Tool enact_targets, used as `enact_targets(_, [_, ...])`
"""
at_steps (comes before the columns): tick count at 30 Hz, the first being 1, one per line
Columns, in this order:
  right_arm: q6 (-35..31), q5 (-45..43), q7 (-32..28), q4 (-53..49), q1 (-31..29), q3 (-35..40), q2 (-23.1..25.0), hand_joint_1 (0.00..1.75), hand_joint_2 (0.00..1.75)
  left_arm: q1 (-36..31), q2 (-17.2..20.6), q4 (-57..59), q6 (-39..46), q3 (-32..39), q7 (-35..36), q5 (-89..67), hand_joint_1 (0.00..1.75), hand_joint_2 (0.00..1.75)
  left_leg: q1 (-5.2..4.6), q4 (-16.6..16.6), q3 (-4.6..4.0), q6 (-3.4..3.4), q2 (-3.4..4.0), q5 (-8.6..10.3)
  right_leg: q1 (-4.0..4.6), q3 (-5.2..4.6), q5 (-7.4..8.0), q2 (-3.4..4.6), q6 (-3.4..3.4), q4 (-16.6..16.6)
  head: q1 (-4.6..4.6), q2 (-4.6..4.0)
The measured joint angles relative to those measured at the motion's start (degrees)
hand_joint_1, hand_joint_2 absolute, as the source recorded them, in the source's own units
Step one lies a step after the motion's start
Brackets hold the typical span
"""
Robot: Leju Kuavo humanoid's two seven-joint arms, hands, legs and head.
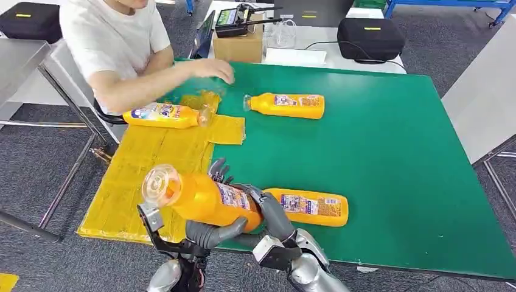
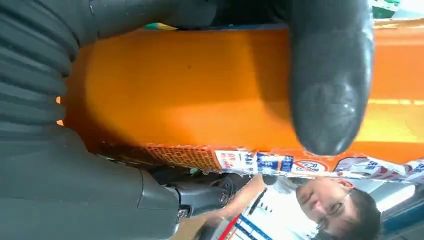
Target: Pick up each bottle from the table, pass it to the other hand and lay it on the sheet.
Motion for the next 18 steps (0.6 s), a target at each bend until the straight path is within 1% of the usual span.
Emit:
enact_targets(6, [-0.2,-0.3,0.9,1.4,0.8,0.8,0.0,0.00,0.00,-0.5,0.1,-0.4,-3.1,0.7,1.8,6.3,1.75,1.75,0.00,0.0,-0.03,0.00,0.02,0.00,-0.01,0.00,0.00,0.01,0.00,0.0,0.00,0.00])
enact_targets(13, [-3.2,-0.9,-1.0,0.7,2.2,1.0,0.3,0.00,0.00,-1.0,0.1,-0.3,-8.1,3.0,3.4,13.8,1.75,1.75,0.00,0.0,-0.03,0.00,-0.01,0.00,0.00,-0.01,0.00,-0.01,0.00,0.0,-0.02,0.00])
enact_targets(18, [-3.4,-1.8,-1.2,-0.2,3.2,0.9,0.2,0.00,0.00,-1.7,0.1,-0.2,-9.2,4.9,4.0,16.0,1.75,1.75,0.00,0.0,-0.03,0.00,-0.02,0.00,0.00,0.00,0.00,-0.01,0.00,0.0,0.00,0.00])
